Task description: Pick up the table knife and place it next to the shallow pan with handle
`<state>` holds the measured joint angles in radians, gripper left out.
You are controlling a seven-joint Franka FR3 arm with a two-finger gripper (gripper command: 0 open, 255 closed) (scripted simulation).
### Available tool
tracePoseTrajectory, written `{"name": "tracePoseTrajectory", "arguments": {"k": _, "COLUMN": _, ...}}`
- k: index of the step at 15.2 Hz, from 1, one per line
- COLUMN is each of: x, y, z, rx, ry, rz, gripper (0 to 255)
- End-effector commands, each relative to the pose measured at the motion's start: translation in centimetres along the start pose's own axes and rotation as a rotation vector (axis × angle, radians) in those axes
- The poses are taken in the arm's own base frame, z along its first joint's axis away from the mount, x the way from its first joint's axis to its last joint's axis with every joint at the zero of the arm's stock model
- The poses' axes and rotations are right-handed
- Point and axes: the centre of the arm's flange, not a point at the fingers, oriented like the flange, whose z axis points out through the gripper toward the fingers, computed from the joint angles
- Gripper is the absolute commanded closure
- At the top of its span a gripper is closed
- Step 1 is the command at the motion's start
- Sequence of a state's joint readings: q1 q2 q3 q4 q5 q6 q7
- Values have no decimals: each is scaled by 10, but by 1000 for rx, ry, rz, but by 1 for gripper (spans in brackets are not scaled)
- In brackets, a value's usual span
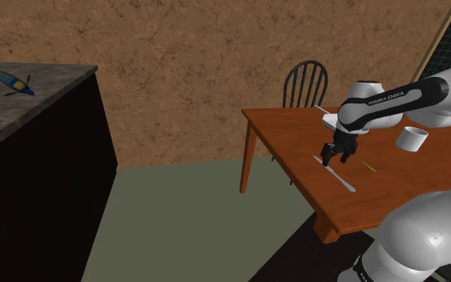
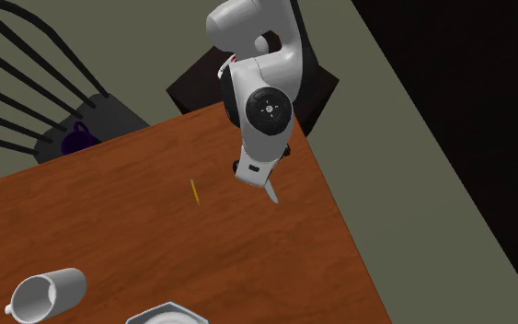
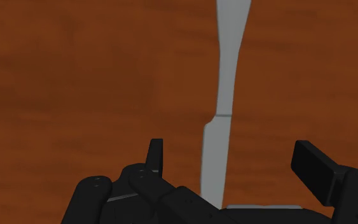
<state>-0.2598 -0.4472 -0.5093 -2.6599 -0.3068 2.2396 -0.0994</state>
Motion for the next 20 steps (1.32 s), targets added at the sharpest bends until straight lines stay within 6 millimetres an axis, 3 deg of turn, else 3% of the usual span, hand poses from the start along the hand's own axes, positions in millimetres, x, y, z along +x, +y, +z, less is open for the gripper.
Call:
{"name": "tracePoseTrajectory", "arguments": {"k": 1, "x": 0, "y": 2, "z": 10, "rx": 0, "ry": 1, "rz": 1, "gripper": 0}}
{"name": "tracePoseTrajectory", "arguments": {"k": 4, "x": 0, "y": 2, "z": 24, "rx": 0, "ry": 1, "rz": 1, "gripper": 0}}
{"name": "tracePoseTrajectory", "arguments": {"k": 12, "x": 0, "y": 2, "z": 24, "rx": 0, "ry": 1, "rz": 1, "gripper": 0}}
{"name": "tracePoseTrajectory", "arguments": {"k": 13, "x": 0, "y": 2, "z": 24, "rx": 0, "ry": 1, "rz": 1, "gripper": 255}}
{"name": "tracePoseTrajectory", "arguments": {"k": 20, "x": 0, "y": 2, "z": 24, "rx": 0, "ry": 1, "rz": 1, "gripper": 255}}
